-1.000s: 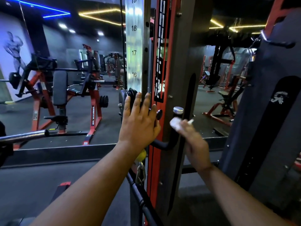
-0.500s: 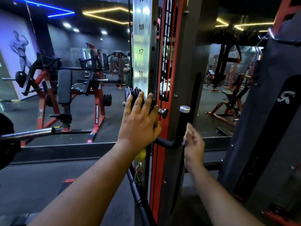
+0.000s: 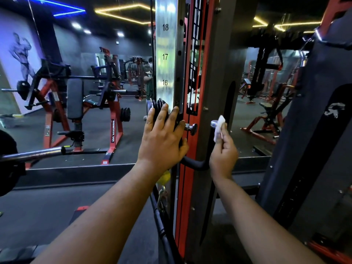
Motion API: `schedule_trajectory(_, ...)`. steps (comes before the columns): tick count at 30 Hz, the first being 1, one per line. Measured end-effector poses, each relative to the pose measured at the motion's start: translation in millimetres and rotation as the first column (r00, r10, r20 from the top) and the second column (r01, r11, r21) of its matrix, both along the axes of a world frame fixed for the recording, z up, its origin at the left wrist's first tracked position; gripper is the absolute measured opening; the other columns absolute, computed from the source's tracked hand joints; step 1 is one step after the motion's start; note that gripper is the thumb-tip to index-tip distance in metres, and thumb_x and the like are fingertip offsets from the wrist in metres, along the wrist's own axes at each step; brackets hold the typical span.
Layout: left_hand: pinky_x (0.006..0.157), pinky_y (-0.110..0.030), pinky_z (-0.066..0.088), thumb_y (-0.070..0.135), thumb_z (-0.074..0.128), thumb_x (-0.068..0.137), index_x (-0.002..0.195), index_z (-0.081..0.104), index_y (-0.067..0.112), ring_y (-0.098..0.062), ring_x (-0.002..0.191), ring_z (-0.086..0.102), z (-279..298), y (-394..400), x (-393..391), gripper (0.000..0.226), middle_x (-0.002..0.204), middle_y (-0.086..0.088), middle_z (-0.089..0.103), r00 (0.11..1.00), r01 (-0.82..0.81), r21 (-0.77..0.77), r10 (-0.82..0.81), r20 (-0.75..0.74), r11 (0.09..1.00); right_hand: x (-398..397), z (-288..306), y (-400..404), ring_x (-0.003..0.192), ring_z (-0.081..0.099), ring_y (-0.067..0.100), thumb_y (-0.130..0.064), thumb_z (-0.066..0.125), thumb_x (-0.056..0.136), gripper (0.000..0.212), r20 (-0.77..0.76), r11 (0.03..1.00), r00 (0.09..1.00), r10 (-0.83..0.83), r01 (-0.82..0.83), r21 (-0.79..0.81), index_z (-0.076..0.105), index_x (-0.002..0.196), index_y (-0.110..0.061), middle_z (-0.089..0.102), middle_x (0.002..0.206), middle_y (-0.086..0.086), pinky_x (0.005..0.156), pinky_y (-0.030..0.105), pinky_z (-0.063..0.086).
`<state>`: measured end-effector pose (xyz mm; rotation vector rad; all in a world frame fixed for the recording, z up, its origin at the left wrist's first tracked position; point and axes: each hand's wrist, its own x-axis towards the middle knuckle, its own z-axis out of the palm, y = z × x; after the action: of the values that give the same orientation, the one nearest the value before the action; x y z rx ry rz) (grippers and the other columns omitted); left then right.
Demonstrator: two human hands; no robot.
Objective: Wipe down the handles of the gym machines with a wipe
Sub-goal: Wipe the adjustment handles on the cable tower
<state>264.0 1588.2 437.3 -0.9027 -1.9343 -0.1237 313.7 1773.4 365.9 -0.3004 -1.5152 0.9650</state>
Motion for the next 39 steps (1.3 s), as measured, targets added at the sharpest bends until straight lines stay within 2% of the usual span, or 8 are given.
schedule_trajectory(3, 0.123, -0.061, 0.019, 0.048, 0.053, 0.090, 0.132, 0.067, 0.019, -0.039, 0.150, 0.033, -2, -4, -3, 0.052, 0.155, -0.014, 0.047, 1.000, 0.030, 0.012, -0.030, -0.002, 0.999, -4, -21, 18, 0.151, 0.029, 0.021, 0.014, 0.049, 0.094, 0.063, 0.128, 0.880, 0.981, -0.145, 0.069, 0.470, 0.035, 0.153, -0.004, 0.031, 0.162, 0.010, 0.123, 0.039, 0.030)
schedule_trajectory(10, 0.123, -0.059, 0.020, 0.046, 0.057, 0.089, 0.131, 0.068, 0.020, -0.037, 0.151, 0.033, -4, -17, -10, 0.050, 0.156, -0.013, 0.047, 0.994, 0.112, 0.043, -0.112, -0.003, 0.993, 14, -91, 51, 0.151, 0.026, 0.035, 0.019, 0.069, 0.080, 0.077, 0.247, 0.399, 0.868, -0.431, -0.062, 0.915, 0.041, 0.149, -0.003, 0.037, 0.158, 0.015, 0.116, 0.061, 0.032)
schedule_trajectory(15, 0.124, -0.058, 0.019, 0.044, 0.058, 0.090, 0.130, 0.068, 0.021, -0.035, 0.153, 0.031, -4, -26, -17, 0.048, 0.157, -0.012, 0.047, 0.989, 0.148, 0.063, -0.148, -0.013, 0.987, 22, -49, 60, 0.149, 0.031, 0.038, 0.006, 0.044, 0.097, 0.051, 0.228, 0.351, 0.879, -0.418, -0.075, 0.933, 0.046, 0.147, -0.001, 0.035, 0.159, 0.018, 0.117, 0.060, 0.030)
schedule_trajectory(25, 0.124, -0.058, 0.021, 0.044, 0.059, 0.090, 0.129, 0.070, 0.021, -0.035, 0.152, 0.033, -6, -33, -22, 0.047, 0.156, -0.013, 0.049, 0.986, 0.165, 0.081, -0.164, -0.028, 0.983, -8, -32, 9, 0.114, 0.066, 0.022, -0.009, 0.062, 0.091, 0.038, 0.291, 0.292, 0.893, -0.344, -0.193, 0.937, 0.067, 0.129, -0.009, 0.069, 0.125, 0.007, 0.098, 0.038, 0.054)
schedule_trajectory(30, 0.125, -0.057, 0.020, 0.043, 0.060, 0.088, 0.128, 0.071, 0.020, -0.035, 0.152, 0.033, -5, -33, -21, 0.047, 0.156, -0.013, 0.048, 0.986, 0.164, 0.084, -0.164, -0.012, 0.983, -47, -34, -31, 0.110, 0.065, 0.026, 0.000, 0.043, 0.097, 0.041, 0.556, 0.371, 0.531, -0.639, -0.421, 0.828, 0.053, 0.135, -0.010, 0.061, 0.125, 0.008, 0.083, 0.036, 0.056)
schedule_trajectory(33, 0.125, -0.056, 0.020, 0.043, 0.059, 0.088, 0.128, 0.070, 0.021, -0.034, 0.153, 0.031, -6, -35, -22, 0.047, 0.157, -0.012, 0.047, 0.986, 0.165, 0.081, -0.165, -0.001, 0.983, -50, -39, -23, 0.111, 0.067, 0.025, -0.001, 0.039, 0.098, 0.042, 0.425, 0.228, 0.509, -0.748, -0.404, 0.886, 0.049, 0.138, -0.010, 0.062, 0.129, 0.009, 0.083, 0.035, 0.057)
schedule_trajectory(36, 0.125, -0.055, 0.019, 0.042, 0.058, 0.089, 0.130, 0.070, 0.021, -0.034, 0.153, 0.032, -6, -37, -23, 0.048, 0.157, -0.012, 0.047, 0.984, 0.176, 0.088, -0.176, -0.008, 0.980, -44, -39, -6, 0.138, 0.048, 0.034, 0.000, 0.037, 0.103, 0.049, 0.510, 0.246, 0.407, -0.758, -0.546, 0.801, 0.033, 0.151, -0.003, 0.040, 0.155, 0.021, 0.106, 0.044, 0.048)
schedule_trajectory(39, 0.125, -0.055, 0.020, 0.042, 0.058, 0.089, 0.131, 0.069, 0.021, -0.034, 0.153, 0.031, -6, -39, -26, 0.048, 0.156, -0.012, 0.048, 0.982, 0.188, 0.098, -0.188, -0.010, 0.977, -25, -35, -6, 0.122, 0.060, 0.036, 0.007, 0.039, 0.099, 0.044, 0.418, 0.144, 0.341, -0.842, -0.605, 0.783, 0.045, 0.142, 0.005, 0.053, 0.141, 0.023, 0.097, 0.045, 0.052)
